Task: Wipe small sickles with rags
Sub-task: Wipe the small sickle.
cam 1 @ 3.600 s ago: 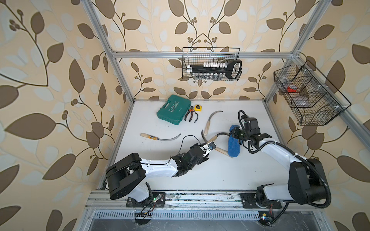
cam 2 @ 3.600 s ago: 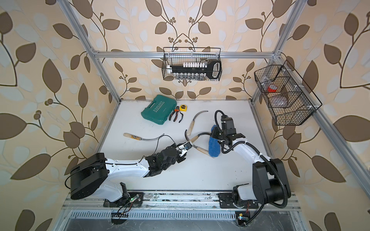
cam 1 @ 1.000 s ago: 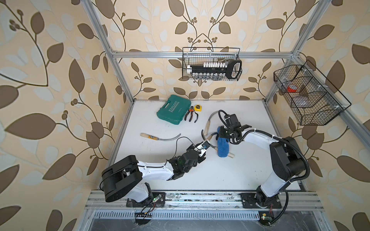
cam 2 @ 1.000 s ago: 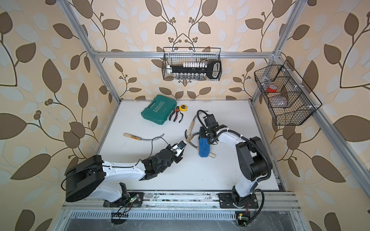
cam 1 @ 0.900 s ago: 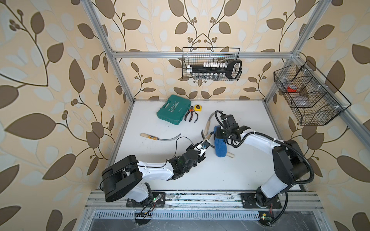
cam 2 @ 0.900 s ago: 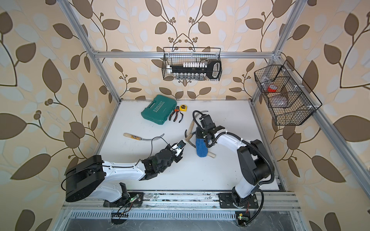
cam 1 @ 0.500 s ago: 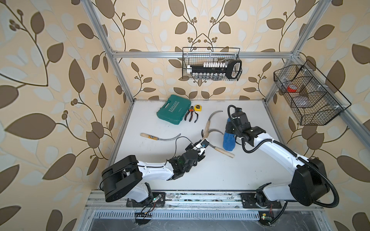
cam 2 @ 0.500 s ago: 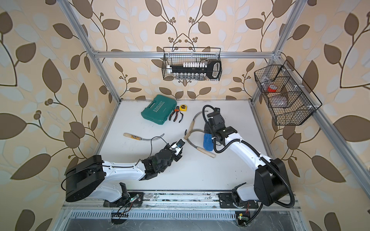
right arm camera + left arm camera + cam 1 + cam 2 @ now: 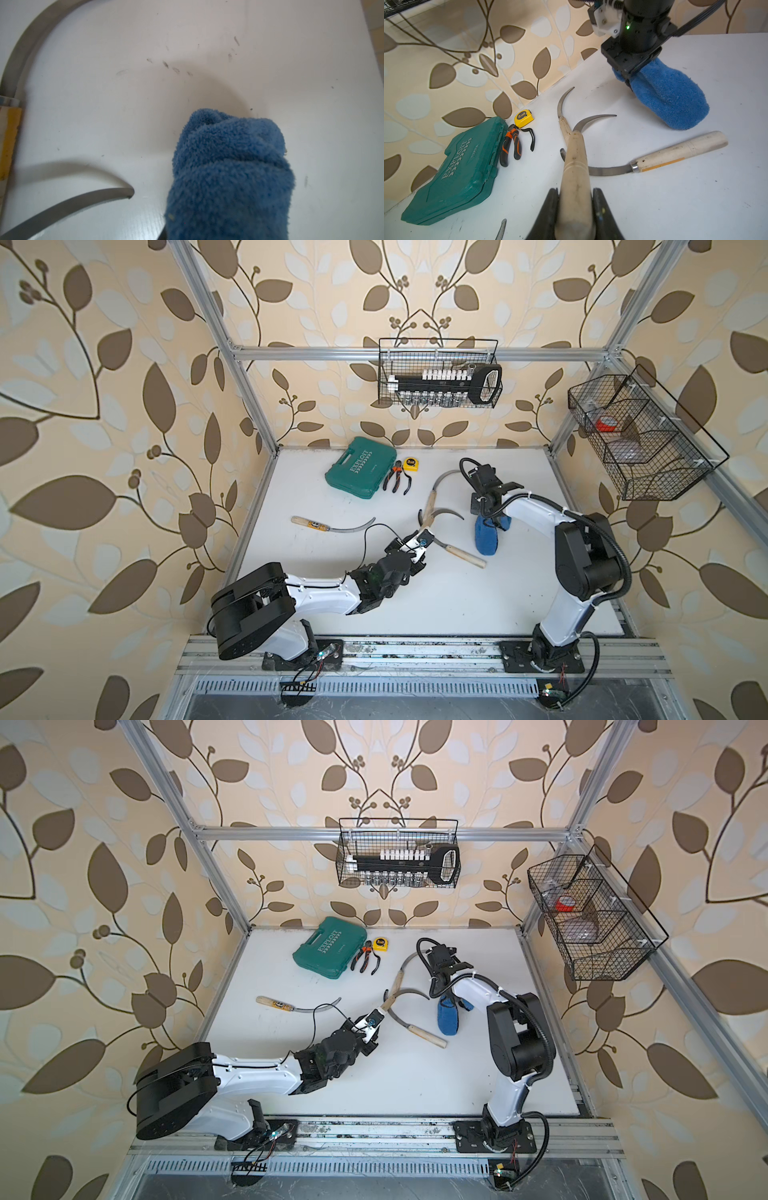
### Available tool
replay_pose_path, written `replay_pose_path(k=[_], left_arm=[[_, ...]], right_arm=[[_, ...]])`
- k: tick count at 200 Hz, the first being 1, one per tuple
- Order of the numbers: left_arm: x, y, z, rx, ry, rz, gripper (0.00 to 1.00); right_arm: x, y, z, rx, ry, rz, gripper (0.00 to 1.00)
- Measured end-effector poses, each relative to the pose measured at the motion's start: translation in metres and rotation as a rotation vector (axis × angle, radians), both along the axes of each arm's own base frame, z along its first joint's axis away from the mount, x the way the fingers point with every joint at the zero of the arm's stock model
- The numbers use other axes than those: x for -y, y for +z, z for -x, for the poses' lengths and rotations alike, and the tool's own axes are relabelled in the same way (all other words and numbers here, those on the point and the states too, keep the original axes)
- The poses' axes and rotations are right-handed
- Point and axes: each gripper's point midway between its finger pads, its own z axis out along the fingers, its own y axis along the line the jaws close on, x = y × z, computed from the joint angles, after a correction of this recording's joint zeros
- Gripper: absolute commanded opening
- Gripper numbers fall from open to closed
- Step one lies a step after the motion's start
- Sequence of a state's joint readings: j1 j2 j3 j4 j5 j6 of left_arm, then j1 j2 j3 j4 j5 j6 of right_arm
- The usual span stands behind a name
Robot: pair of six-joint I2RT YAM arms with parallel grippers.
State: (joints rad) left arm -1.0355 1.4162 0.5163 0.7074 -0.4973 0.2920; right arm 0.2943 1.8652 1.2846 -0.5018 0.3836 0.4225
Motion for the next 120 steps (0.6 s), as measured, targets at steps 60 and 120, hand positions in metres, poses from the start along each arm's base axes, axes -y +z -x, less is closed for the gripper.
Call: replay_pose_path(k=[60, 120], left_arm=[[0.002, 0.005, 0.002, 0.003, -0.018, 0.016, 0.0], [0.001, 0.011, 0.002, 0.012, -0.013, 0.029, 0.0]], right_arm=[[-0.038, -0.04, -0.014, -0.103, 0.146, -0.119, 0.0], [-0.079, -0.036, -0.018, -0.086, 0.291, -0.279, 0.0]])
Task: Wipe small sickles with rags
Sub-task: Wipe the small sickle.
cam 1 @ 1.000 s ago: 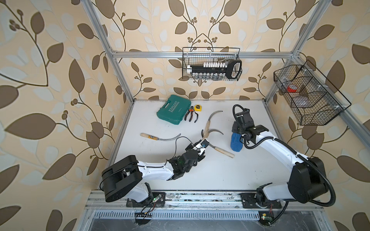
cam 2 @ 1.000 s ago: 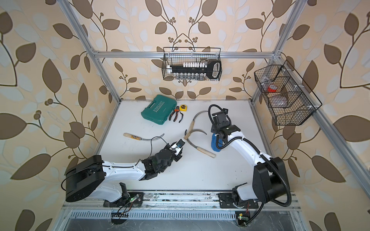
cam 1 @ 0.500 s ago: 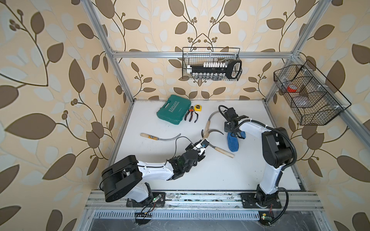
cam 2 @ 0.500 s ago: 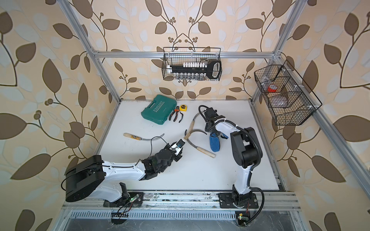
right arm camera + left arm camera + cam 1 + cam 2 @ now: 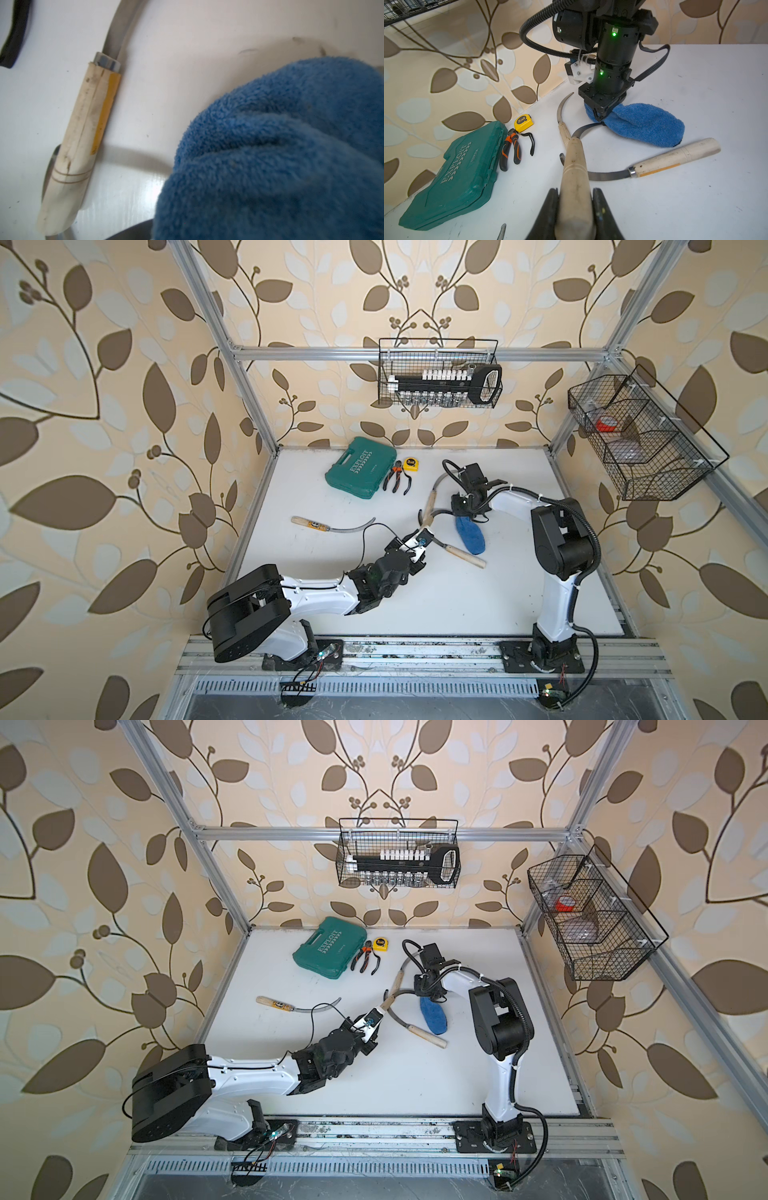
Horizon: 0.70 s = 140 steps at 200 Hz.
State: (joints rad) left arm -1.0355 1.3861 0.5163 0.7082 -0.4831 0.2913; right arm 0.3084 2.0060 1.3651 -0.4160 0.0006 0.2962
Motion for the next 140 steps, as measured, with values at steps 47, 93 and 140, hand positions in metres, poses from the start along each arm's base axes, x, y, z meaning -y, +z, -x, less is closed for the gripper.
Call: replay_pose_path(k=[47, 93, 140], left_arm=[[-0.001, 0.01, 0.0, 0.015, 0.005, 0.029, 0.0], [-0.001, 0.01, 0.0, 0.014, 0.007, 0.033, 0.0], [-0.002, 0.007, 0.0, 0.007, 0.007, 0.02, 0.0]], right_arm=[[-0.035, 0.017, 0.003, 0.049, 0.102, -0.051, 0.0], [-0.098, 0.067, 0.026, 0.137, 0.27, -0.15, 0.0], [-0.111, 0.083, 0.04, 0.163, 0.312, -0.161, 0.0]])
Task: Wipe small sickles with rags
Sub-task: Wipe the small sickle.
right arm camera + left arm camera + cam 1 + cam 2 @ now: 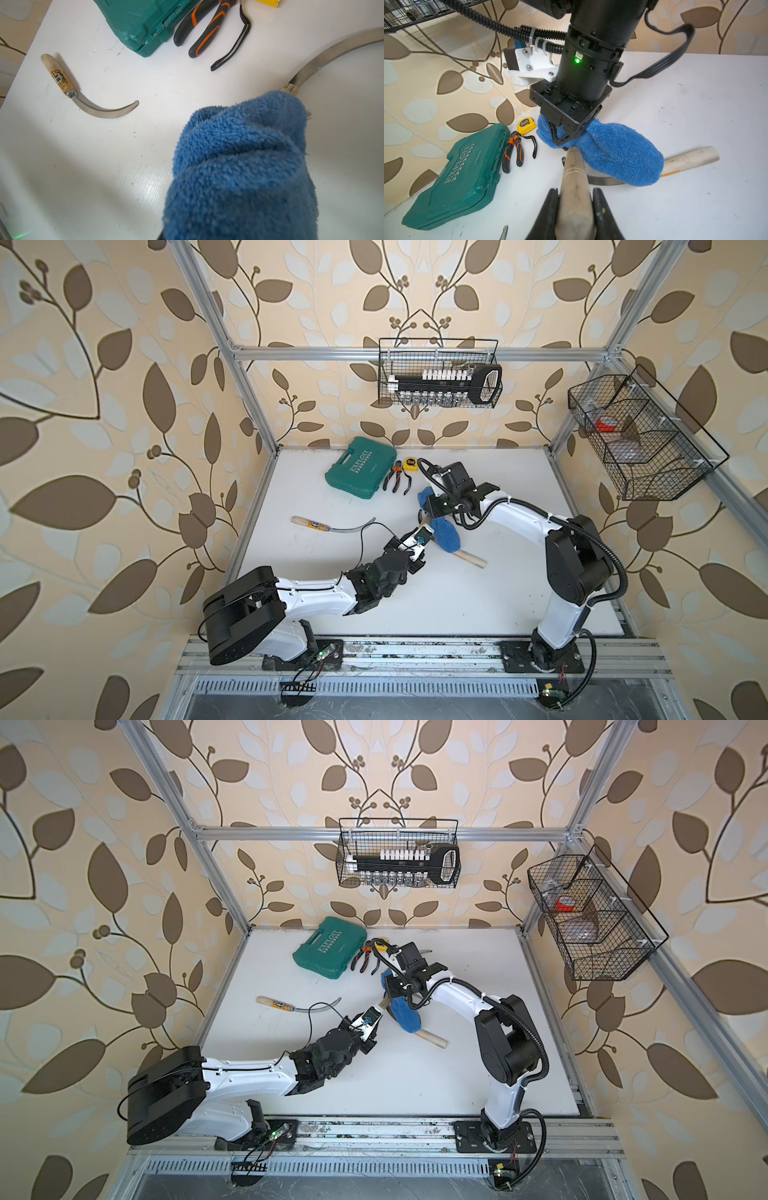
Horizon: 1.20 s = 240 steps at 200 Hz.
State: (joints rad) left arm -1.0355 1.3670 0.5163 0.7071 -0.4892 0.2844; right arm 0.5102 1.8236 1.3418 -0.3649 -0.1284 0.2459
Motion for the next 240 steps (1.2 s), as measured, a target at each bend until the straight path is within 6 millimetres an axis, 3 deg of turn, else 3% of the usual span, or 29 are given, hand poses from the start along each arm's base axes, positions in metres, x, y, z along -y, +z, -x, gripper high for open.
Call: replay_pose_path(k=[17, 35, 87, 117, 149, 177, 211, 240], left_arm=[[0.001, -0.001, 0.001, -0.002, -0.009, 0.0, 0.0], [0.002, -0.001, 0.002, -0.004, -0.017, 0.001, 0.0], [0.007, -0.004, 0.005, -0.014, -0.042, -0.005, 0.0], [0.006, -0.004, 0.005, -0.013, -0.041, -0.006, 0.0], [0.006, -0.004, 0.005, -0.013, -0.041, -0.006, 0.0], [0.006, -0.003, 0.005, -0.011, -0.036, -0.002, 0.0], [0.004, 0.007, 0.005, 0.004, -0.028, 0.024, 0.0], [0.002, 0.006, 0.004, 0.003, -0.022, 0.02, 0.0]], right_arm=[[0.011, -0.005, -0.004, -0.006, -0.044, 0.033, 0.0], [0.036, -0.021, -0.013, -0.033, -0.136, 0.094, 0.0], [0.146, -0.093, -0.03, -0.209, -0.446, 0.274, 0.0], [0.169, -0.091, -0.041, -0.204, -0.527, 0.305, 0.0], [0.155, -0.091, -0.04, -0.197, -0.492, 0.299, 0.0], [0.109, -0.085, -0.033, -0.176, -0.367, 0.254, 0.0], [0.054, -0.051, -0.028, -0.097, -0.231, 0.15, 0.0], [0.014, -0.015, -0.011, -0.04, -0.114, 0.046, 0.0]])
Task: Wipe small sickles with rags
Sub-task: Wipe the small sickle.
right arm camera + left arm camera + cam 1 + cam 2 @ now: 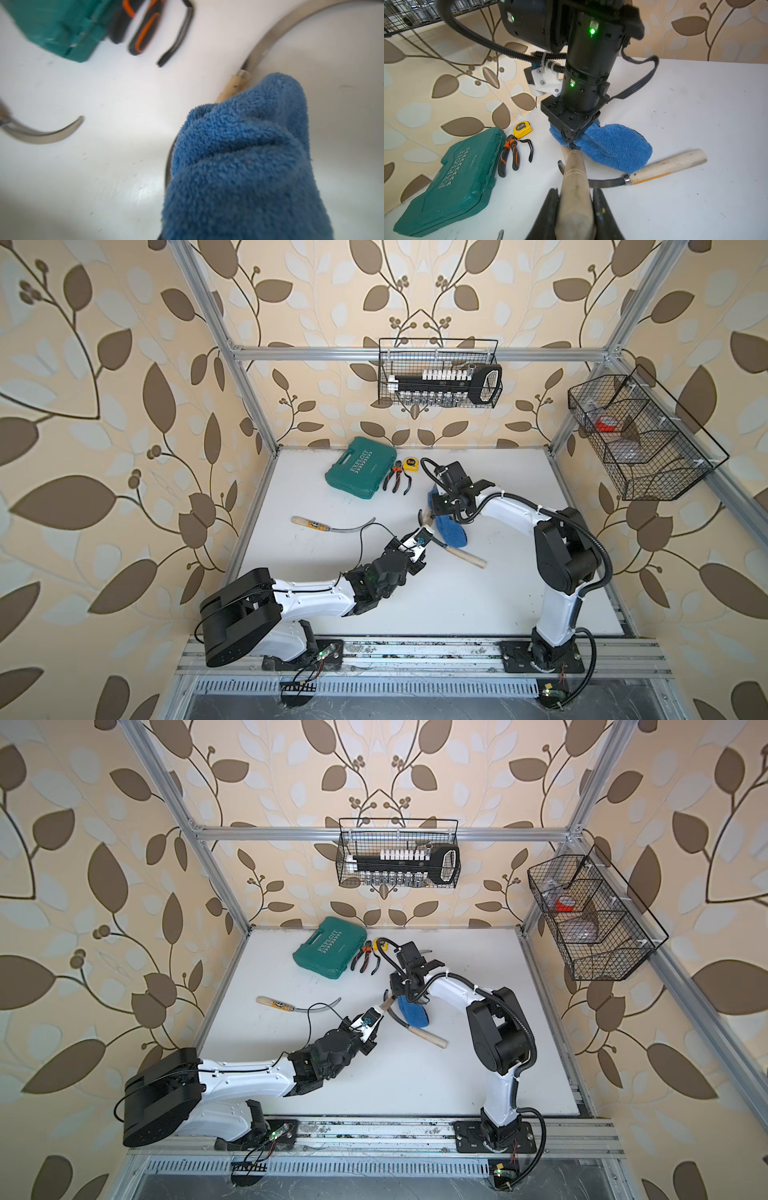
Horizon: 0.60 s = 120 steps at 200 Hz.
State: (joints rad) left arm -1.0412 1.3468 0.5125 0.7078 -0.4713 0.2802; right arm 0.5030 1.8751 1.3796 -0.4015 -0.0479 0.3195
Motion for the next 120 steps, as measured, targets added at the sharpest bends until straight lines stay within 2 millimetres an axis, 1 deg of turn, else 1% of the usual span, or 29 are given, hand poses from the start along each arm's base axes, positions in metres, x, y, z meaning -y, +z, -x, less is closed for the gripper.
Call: replay_pose_path(k=[15, 29, 50, 72, 83, 96, 120], left_arm=[[0.0, 0.0, 0.0, 0.0, 0.001, -0.001, 0.0], [0.0, 0.0, 0.0, 0.0, 0.002, -0.002, 0.0], [-0.001, -0.001, 0.0, 0.0, 0.002, -0.002, 0.0], [-0.001, -0.002, 0.0, -0.002, 0.003, -0.005, 0.0], [-0.001, -0.003, 0.0, -0.003, 0.001, -0.006, 0.0], [-0.001, -0.004, 0.001, -0.005, 0.0, -0.008, 0.0], [-0.001, -0.004, 0.001, -0.006, 0.0, -0.008, 0.0]], right_arm=[[-0.013, 0.013, 0.011, 0.016, 0.049, -0.043, 0.0], [-0.019, 0.02, 0.017, 0.032, 0.075, -0.064, 0.0], [-0.017, 0.018, 0.019, 0.034, 0.073, -0.066, 0.0], [-0.014, 0.015, 0.016, 0.036, 0.063, -0.066, 0.0], [-0.008, 0.011, 0.012, 0.03, 0.043, -0.06, 0.0], [0.006, 0.0, 0.004, 0.013, -0.006, -0.034, 0.0], [0.047, -0.03, -0.013, -0.035, -0.133, 0.03, 0.0]])
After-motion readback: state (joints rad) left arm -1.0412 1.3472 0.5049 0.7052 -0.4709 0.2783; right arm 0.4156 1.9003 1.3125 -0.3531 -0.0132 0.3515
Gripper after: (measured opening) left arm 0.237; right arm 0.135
